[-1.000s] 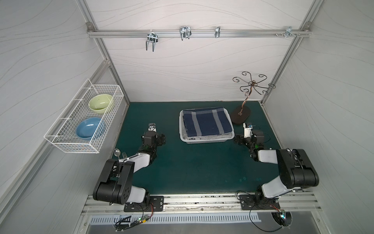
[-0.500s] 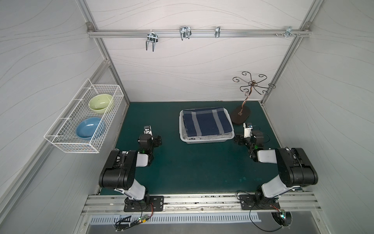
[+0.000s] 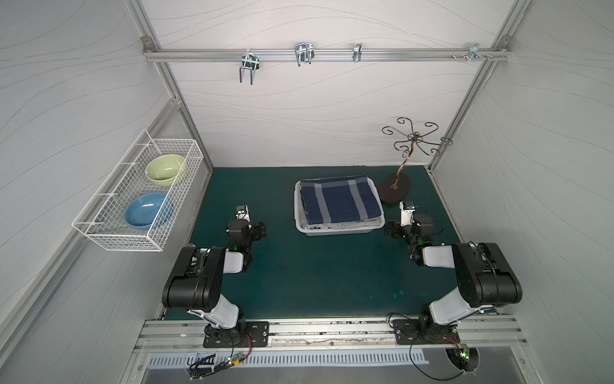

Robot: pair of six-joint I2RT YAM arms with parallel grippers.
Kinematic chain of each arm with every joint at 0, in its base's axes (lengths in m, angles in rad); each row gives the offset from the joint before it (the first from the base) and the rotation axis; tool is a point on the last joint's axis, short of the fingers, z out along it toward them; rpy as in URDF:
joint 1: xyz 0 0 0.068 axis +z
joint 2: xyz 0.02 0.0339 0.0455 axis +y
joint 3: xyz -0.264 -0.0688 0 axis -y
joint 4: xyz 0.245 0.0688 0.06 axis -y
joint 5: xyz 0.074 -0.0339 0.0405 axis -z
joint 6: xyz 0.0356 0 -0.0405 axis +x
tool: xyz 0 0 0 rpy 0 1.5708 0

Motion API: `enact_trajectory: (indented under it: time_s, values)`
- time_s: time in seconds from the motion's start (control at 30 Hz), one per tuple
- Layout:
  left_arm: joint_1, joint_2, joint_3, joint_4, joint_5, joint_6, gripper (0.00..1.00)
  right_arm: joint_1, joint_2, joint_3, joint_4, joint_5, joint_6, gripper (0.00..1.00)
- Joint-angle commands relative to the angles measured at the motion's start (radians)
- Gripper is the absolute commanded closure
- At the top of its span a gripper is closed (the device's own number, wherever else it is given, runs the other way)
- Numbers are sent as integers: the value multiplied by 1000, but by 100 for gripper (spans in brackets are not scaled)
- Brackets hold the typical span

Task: Put the folded scarf in the basket
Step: Reset both arms

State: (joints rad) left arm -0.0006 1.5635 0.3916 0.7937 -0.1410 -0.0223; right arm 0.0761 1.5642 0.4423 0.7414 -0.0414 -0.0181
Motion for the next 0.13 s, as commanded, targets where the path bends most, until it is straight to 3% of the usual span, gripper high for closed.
enact_trajectory:
  time_s: [0.0, 0.1]
  values:
    - [5, -12, 29, 41, 11, -4, 0, -5, 14, 20, 20, -6, 6, 1]
    - [5, -12, 29, 41, 11, -4, 1, -4, 7, 15, 22, -7, 6, 1]
